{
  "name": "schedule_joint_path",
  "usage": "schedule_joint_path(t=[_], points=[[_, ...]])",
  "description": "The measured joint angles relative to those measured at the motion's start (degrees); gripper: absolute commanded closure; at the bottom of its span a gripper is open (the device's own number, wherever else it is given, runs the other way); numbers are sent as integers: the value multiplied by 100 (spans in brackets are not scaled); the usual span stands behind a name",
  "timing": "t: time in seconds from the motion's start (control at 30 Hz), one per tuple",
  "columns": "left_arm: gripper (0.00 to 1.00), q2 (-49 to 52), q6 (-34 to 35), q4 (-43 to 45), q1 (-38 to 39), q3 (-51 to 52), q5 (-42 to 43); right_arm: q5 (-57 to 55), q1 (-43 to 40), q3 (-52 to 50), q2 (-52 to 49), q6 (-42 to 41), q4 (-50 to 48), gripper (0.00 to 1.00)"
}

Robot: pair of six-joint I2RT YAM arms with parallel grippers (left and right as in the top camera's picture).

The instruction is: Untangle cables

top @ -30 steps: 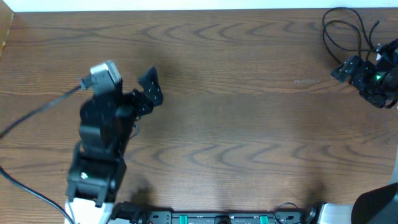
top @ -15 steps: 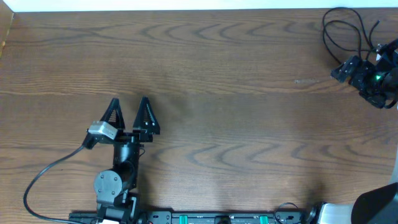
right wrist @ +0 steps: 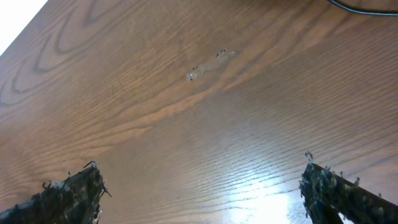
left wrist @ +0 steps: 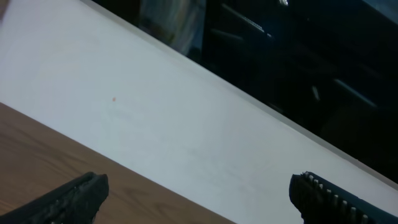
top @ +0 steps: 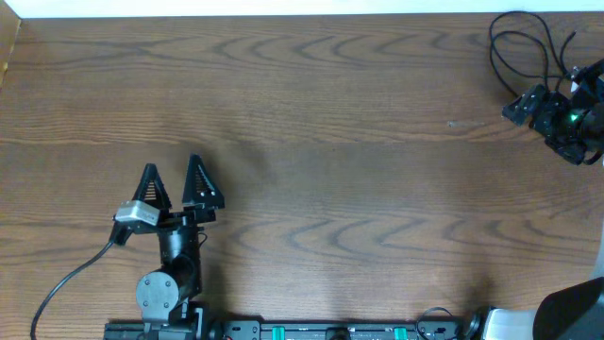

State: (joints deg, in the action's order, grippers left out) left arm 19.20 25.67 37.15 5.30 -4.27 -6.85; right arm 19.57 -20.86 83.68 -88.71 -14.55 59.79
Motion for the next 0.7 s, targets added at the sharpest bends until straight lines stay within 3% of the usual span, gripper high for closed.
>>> schedule_joint_path(t=[0.23, 0.7], points=[[2, -601, 26, -190, -162, 315, -4, 2, 2, 0, 0, 0, 0, 1], [2, -1493, 133, -2387, -341, 391, -61, 2, 2, -4, 0, -2, 0, 1]])
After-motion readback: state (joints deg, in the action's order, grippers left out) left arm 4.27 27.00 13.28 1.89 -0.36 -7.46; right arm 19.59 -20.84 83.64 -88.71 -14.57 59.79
